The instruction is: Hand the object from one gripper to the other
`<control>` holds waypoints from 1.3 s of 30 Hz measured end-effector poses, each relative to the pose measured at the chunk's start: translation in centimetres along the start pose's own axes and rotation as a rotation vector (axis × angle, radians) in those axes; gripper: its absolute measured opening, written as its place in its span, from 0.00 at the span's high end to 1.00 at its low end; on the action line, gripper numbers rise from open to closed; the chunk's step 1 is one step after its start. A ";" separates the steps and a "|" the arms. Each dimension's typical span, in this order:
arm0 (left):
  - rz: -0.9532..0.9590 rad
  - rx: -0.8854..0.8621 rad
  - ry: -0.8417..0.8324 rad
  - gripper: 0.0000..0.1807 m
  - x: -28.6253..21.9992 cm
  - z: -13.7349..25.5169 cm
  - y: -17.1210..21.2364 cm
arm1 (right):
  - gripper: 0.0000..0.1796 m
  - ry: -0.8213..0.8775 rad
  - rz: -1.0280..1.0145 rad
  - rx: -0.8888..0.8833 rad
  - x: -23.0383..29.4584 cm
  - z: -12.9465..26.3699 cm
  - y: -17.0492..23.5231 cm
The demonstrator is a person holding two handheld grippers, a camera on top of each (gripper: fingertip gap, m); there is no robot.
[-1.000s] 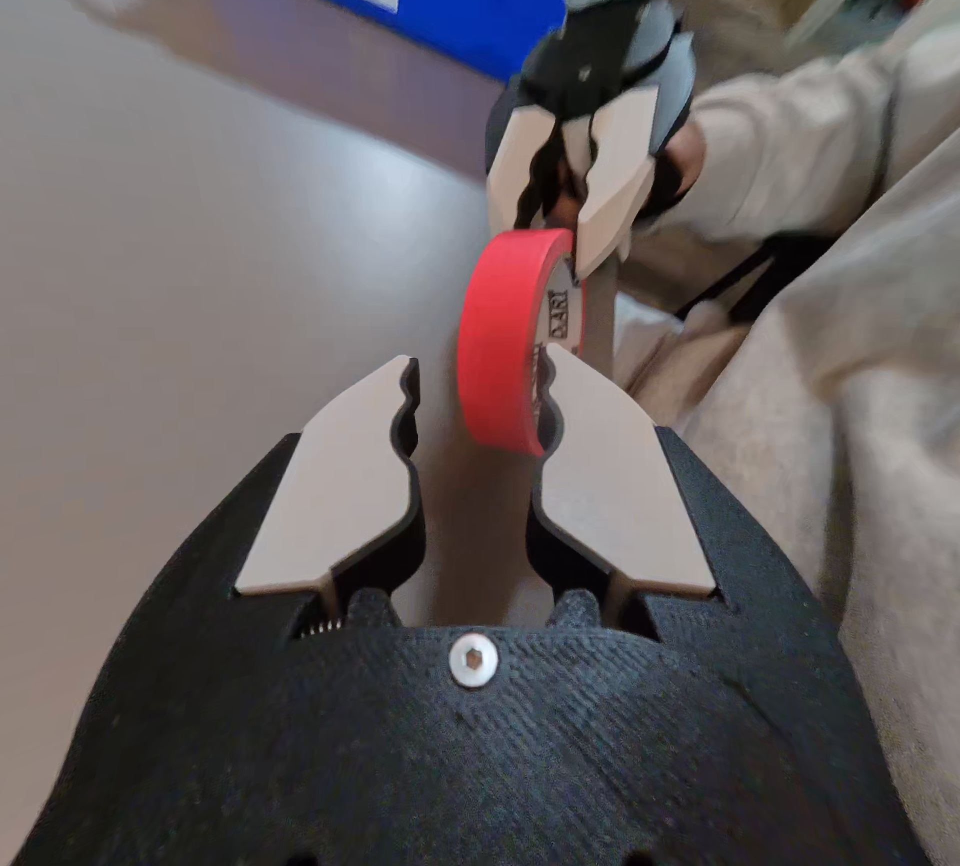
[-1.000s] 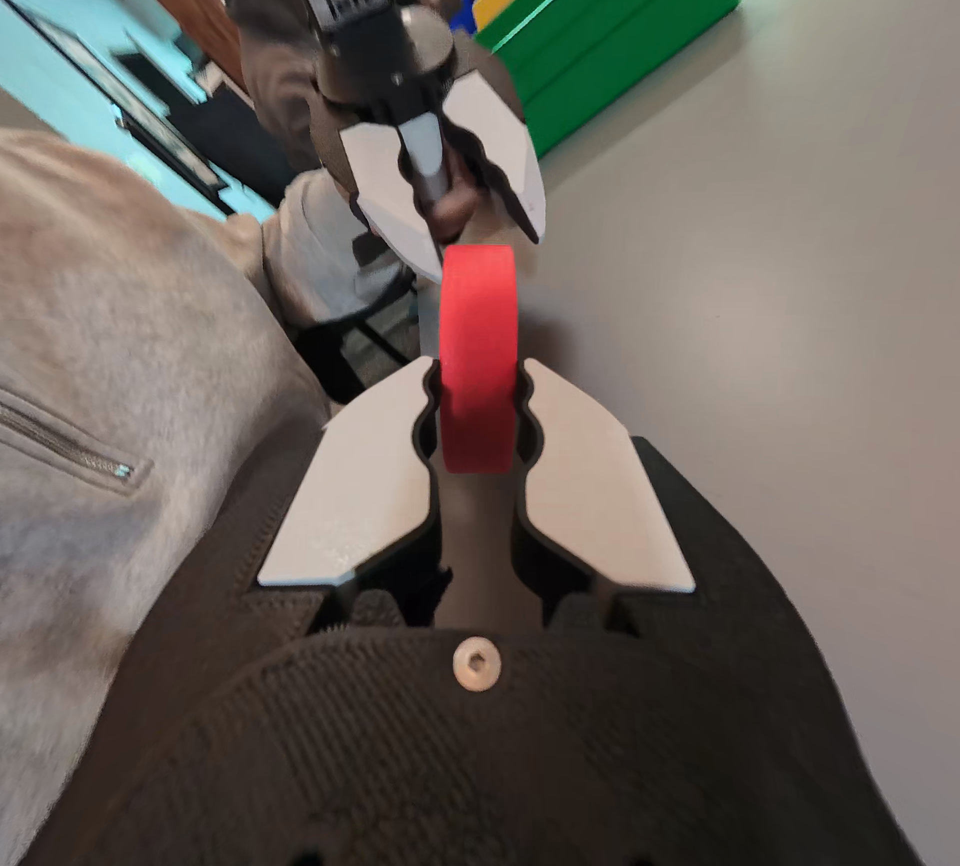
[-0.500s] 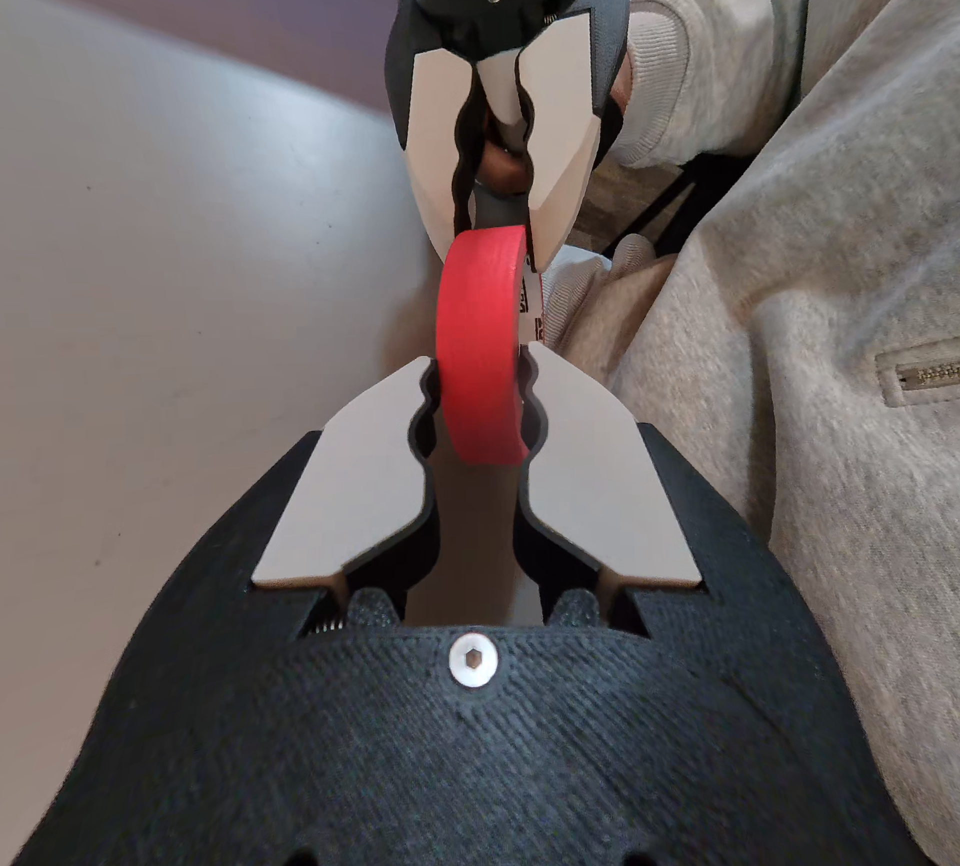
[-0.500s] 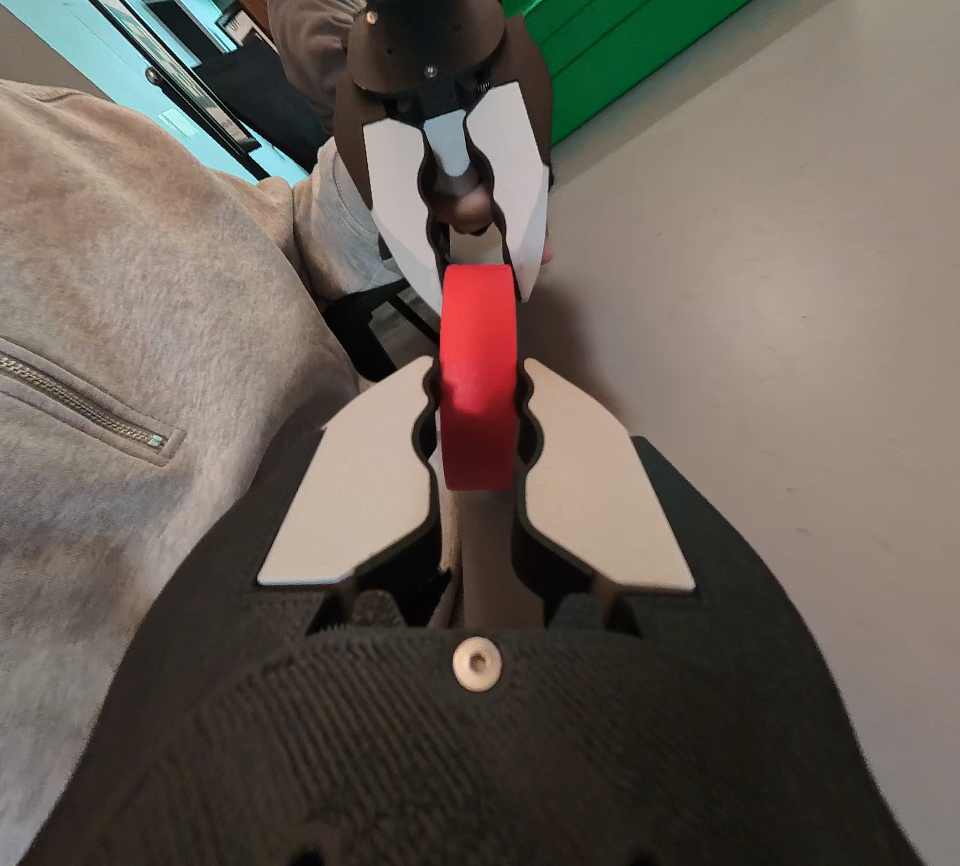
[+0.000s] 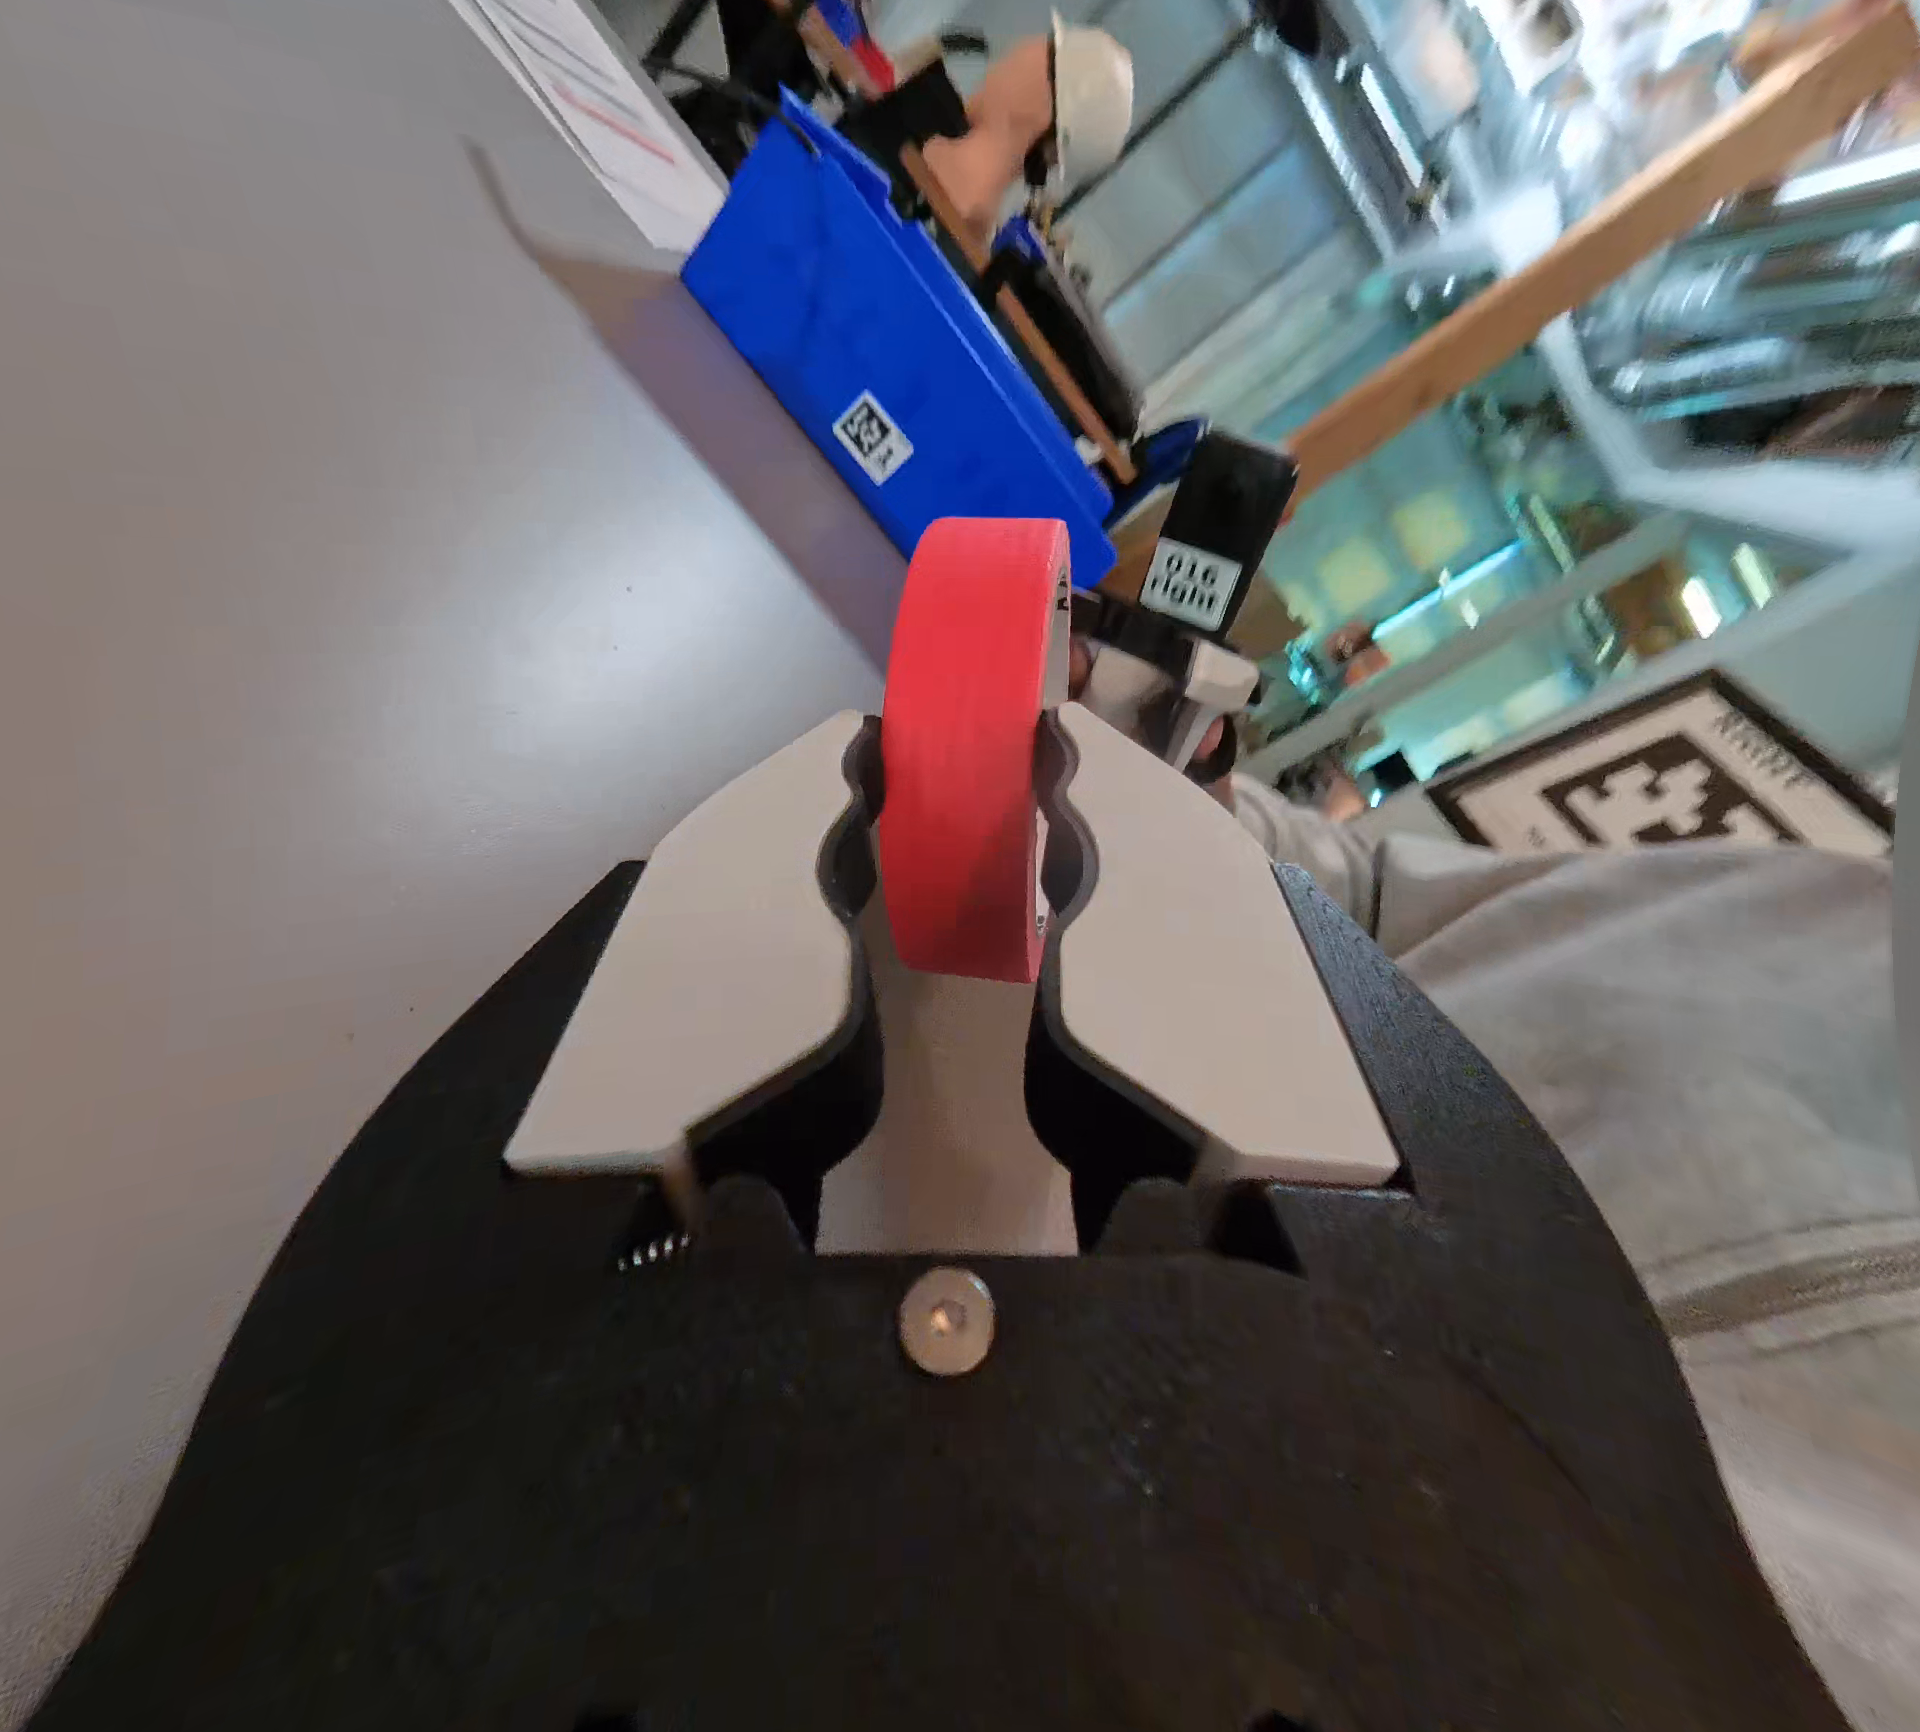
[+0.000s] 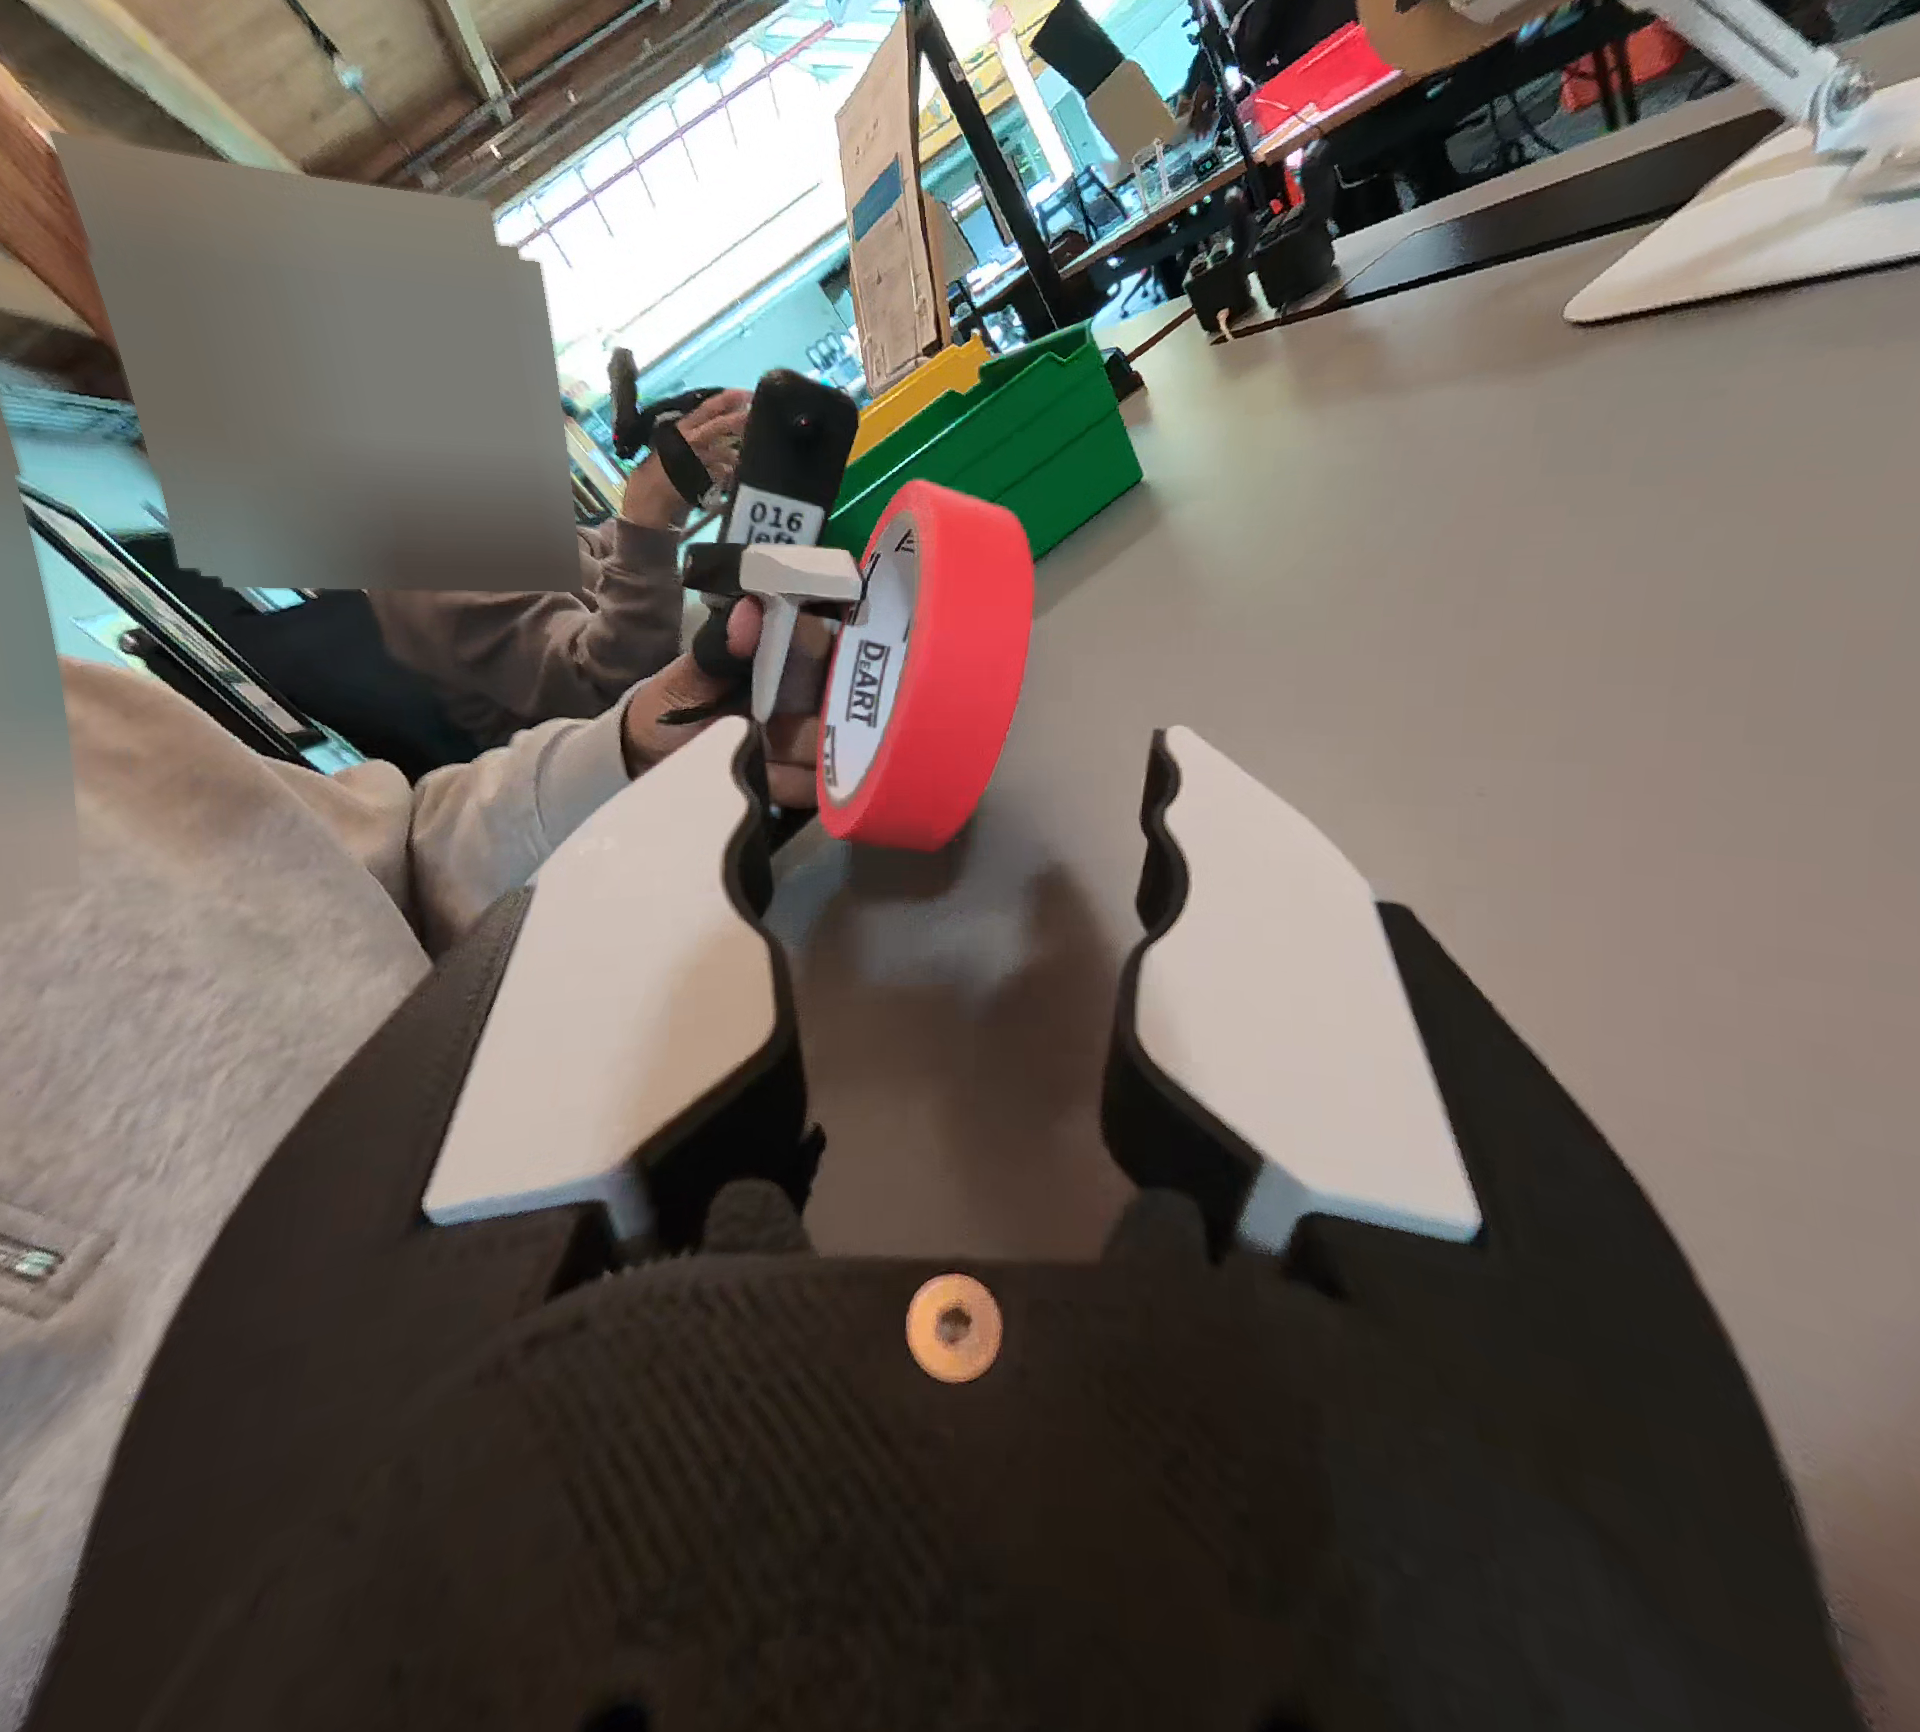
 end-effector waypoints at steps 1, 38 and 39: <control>0.017 -0.032 0.003 0.84 0.2 0.1 0.1 | 0.61 -0.009 -0.031 0.000 -0.1 -0.1 0.2; -0.013 -0.057 0.026 0.75 -0.3 -2.6 3.0 | 0.84 -0.129 -0.170 0.046 -0.3 0.2 -0.3; -0.007 -0.051 0.068 0.74 -0.3 -2.8 3.1 | 0.84 -0.169 -0.196 0.038 -0.3 0.2 -0.4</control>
Point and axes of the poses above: each gripper's, where its closed fingertips meet, z back along the fingers, y out of its underside, x = y × z across the jaws, the point moved 10 cm from there along z, back along the fingers, and after that the axes turned 6 degrees about y, right-handed, at the moved point
